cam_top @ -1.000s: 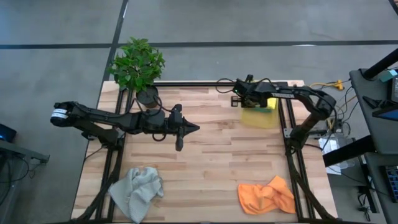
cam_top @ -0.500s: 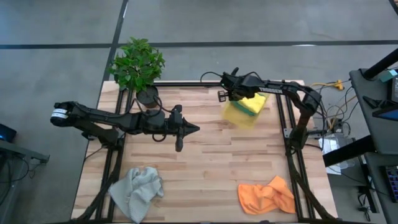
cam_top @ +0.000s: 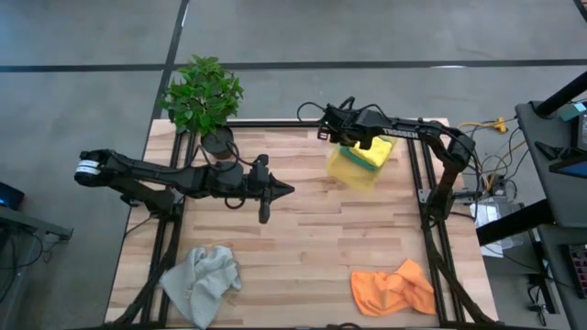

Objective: Fold microfiber towels
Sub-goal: Move the yellow bin to the top of the table

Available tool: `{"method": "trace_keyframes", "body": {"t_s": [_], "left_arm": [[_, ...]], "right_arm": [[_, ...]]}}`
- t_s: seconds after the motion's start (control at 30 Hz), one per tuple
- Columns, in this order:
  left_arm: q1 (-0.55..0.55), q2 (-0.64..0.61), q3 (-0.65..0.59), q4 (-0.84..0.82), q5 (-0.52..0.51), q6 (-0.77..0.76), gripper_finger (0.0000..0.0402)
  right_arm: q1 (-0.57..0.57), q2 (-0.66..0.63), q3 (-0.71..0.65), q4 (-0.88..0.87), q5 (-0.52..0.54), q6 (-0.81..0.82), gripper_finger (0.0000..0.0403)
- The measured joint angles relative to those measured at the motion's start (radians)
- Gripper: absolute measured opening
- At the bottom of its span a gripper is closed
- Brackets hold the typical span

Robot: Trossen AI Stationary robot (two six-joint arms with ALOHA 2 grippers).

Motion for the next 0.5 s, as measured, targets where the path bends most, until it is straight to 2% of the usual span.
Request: {"method": "trace_keyframes", "body": {"t_s": [0.1, 0.23, 0.33, 0.5], "left_arm": [[0.000, 0.000, 0.000, 0.000, 0.000, 0.000, 0.0000], [0.000, 0.000, 0.000, 0.000, 0.000, 0.000, 0.0000], [0.000, 0.000, 0.000, -0.002, 0.000, 0.000, 0.0000], [-0.004, 0.000, 0.000, -0.002, 0.000, 0.000, 0.0000]], "right_arm": [[-0.003, 0.005, 0.000, -0.003, -0.006, 0.015, 0.0122], [-0.009, 0.041, 0.000, -0.002, -0.076, 0.074, 0.0136], [-0.009, 0.072, -0.001, -0.003, -0.128, 0.082, 0.0133], [0.004, 0.090, -0.002, -0.005, -0.144, 0.099, 0.0106]]}}
